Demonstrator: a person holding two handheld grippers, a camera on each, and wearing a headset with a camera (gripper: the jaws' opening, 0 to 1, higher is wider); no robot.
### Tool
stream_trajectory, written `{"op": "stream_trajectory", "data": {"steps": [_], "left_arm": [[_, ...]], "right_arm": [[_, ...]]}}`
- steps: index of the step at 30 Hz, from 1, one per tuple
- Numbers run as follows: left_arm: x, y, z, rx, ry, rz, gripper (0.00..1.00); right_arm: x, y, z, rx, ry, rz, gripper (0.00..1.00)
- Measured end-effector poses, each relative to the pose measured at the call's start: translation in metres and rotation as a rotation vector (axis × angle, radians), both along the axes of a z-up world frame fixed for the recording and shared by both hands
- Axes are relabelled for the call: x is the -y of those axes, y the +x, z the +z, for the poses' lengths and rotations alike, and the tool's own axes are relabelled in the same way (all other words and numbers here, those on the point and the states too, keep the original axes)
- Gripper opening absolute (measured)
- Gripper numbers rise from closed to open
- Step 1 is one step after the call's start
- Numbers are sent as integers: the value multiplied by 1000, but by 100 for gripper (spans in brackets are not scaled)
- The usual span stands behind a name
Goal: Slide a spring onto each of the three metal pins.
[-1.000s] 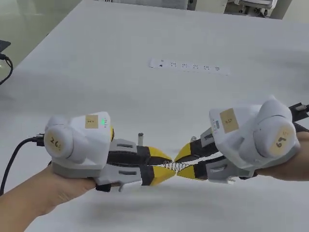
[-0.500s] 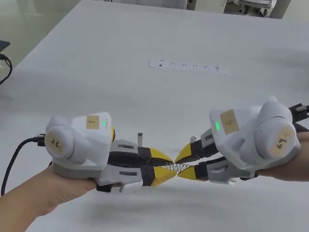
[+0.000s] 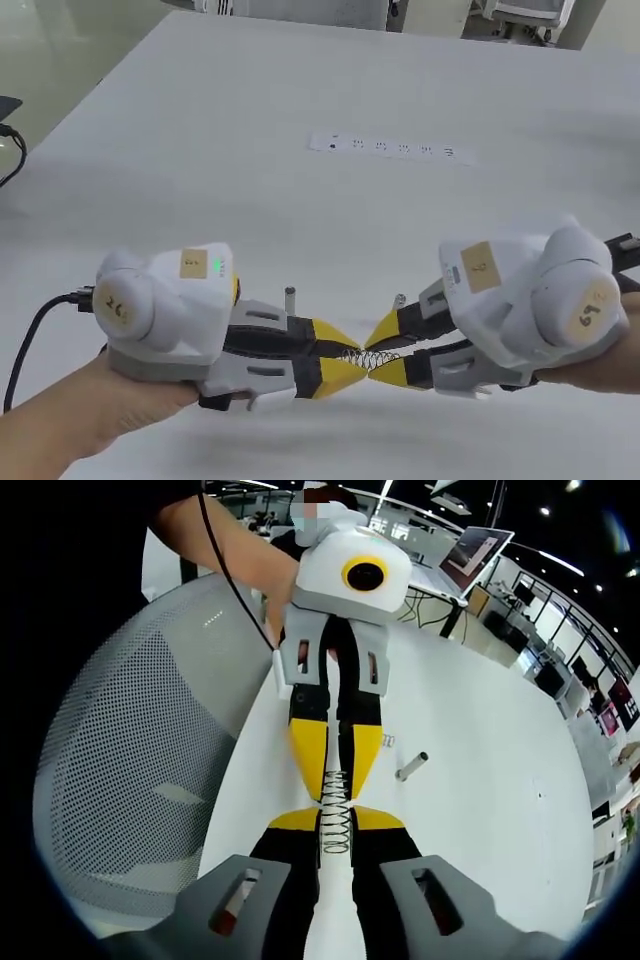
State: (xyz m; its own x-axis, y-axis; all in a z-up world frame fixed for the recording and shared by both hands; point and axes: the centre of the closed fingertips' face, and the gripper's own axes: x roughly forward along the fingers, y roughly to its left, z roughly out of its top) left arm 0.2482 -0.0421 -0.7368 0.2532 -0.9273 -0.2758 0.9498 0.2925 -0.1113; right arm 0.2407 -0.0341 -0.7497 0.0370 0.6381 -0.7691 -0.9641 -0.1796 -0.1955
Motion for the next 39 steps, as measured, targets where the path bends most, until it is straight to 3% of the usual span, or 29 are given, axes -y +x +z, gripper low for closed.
{"op": "stream_trajectory", "data": {"steps": [22,29,39], "left_arm": [[1,-2,4,0,-10,-8,1],[-4,0,7,3,-15,3,1],[-3,-2,8,0,-25,-3,1]], "right_arm": [[3,1,1,5,-4,-5,12],[14,3,-4,-35,0,-41,13],[17,6,-5,-78,54,-79,8]]}}
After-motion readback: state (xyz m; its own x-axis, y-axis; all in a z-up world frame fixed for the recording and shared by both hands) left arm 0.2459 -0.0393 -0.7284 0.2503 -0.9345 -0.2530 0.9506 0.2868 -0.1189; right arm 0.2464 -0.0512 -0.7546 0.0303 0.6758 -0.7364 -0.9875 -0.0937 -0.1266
